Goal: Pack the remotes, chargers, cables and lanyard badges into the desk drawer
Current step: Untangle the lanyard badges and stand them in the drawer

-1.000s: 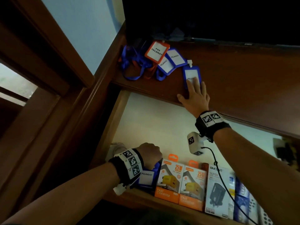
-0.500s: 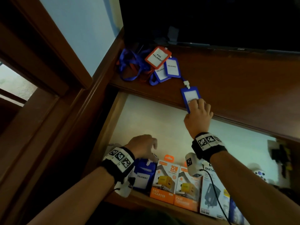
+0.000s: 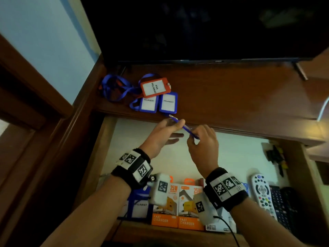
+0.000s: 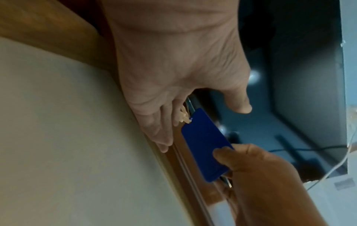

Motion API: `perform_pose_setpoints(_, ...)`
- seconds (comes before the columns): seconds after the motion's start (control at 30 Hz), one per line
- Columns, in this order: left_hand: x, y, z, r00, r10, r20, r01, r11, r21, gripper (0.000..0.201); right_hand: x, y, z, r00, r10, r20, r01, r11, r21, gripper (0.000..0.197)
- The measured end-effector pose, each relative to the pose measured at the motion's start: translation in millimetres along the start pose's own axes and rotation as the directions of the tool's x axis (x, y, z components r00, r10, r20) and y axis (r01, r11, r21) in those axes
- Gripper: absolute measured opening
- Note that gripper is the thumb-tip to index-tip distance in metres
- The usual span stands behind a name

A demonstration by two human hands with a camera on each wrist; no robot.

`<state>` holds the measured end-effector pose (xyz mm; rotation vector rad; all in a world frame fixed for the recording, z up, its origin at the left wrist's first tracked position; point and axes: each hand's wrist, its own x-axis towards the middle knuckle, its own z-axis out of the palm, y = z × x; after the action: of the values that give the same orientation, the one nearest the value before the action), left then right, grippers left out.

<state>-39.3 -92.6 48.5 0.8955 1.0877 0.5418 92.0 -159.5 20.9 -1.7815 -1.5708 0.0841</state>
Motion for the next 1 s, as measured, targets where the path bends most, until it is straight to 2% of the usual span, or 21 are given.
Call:
perform_pose_setpoints(0.1, 11.5, 18.1, 16.3, 0.996, 0.042, -0.076, -0.038, 0.998, 0.059, 0.034, 2.1, 5.0, -6.2, 1.0, -0.024, 0.006, 0.024, 1.0, 0.011, 0.012)
perform_pose_setpoints(0.17, 18.5, 28.1, 24.7, 0.991, 0.054, -0.119, -0.044, 0.995, 0.089, 0.039, 6.1, 9.7, -9.9, 1.0, -0.019, 0.017, 0.019, 1.0, 0.008, 0.017)
perform_pose_setpoints(0.27, 24.8, 38.9, 32.5, 0.993, 0.043, -0.111, -0.034, 0.996, 0.081, 0.017, 14.6, 13.0, -16.7, 1.0, -0.017, 0.024, 0.017, 1.0, 0.0, 0.018)
perform_pose_setpoints(0.33, 30.0, 45.2, 34.6, 0.992, 0.034, -0.124, -0.028, 0.998, 0.05, 0.021, 21.0, 12.9, -21.1, 0.999, -0.021, 0.028, 0.021, 1.0, 0.009, 0.02)
perform_pose_setpoints(0.4, 37.4, 55.4, 35.9, 0.984, 0.076, -0.163, -0.066, 0.996, 0.066, 0.025, 25.6, 12.1, -26.0, 1.0, -0.021, 0.007, 0.021, 1.0, 0.022, 0.023)
perform_pose_setpoints(0.5, 47.1, 82.4, 37.7, 0.952, 0.207, -0.228, -0.16, 0.965, 0.208, 0.061, 28.5, 11.6, -36.0, 0.997, 0.022, -0.073, -0.018, 0.998, 0.056, 0.026)
perform_pose_setpoints(0.57, 48.7, 106.4, 37.5, 0.918, 0.319, -0.234, -0.253, 0.929, 0.271, 0.069, 28.0, 12.3, -42.5, 0.991, 0.073, -0.11, -0.064, 0.994, 0.086, 0.024)
perform_pose_setpoints(0.7, 38.0, 160.0, 40.8, 0.844, 0.523, -0.117, -0.457, 0.816, 0.354, 0.072, 25.0, 13.5, -55.5, 0.981, 0.176, -0.086, -0.164, 0.977, 0.136, 0.019)
perform_pose_setpoints(0.8, 20.9, 187.9, 47.6, 0.759, 0.651, 0.018, -0.61, 0.702, 0.367, 0.071, 24.7, 13.8, -66.8, 0.965, 0.262, -0.031, -0.253, 0.953, 0.167, 0.018)
perform_pose_setpoints(0.9, -2.1, 204.0, 61.7, 0.682, 0.716, 0.146, -0.711, 0.604, 0.36, 0.067, 26.5, 14.2, -84.1, 0.945, 0.326, -0.021, -0.313, 0.921, 0.23, 0.021)
perform_pose_setpoints(1.0, -24.2, 206.9, 80.8, 0.643, 0.719, 0.264, -0.76, 0.559, 0.33, 0.066, 29.9, 13.7, -106.8, 0.931, 0.364, -0.022, -0.33, 0.867, 0.372, 0.025)
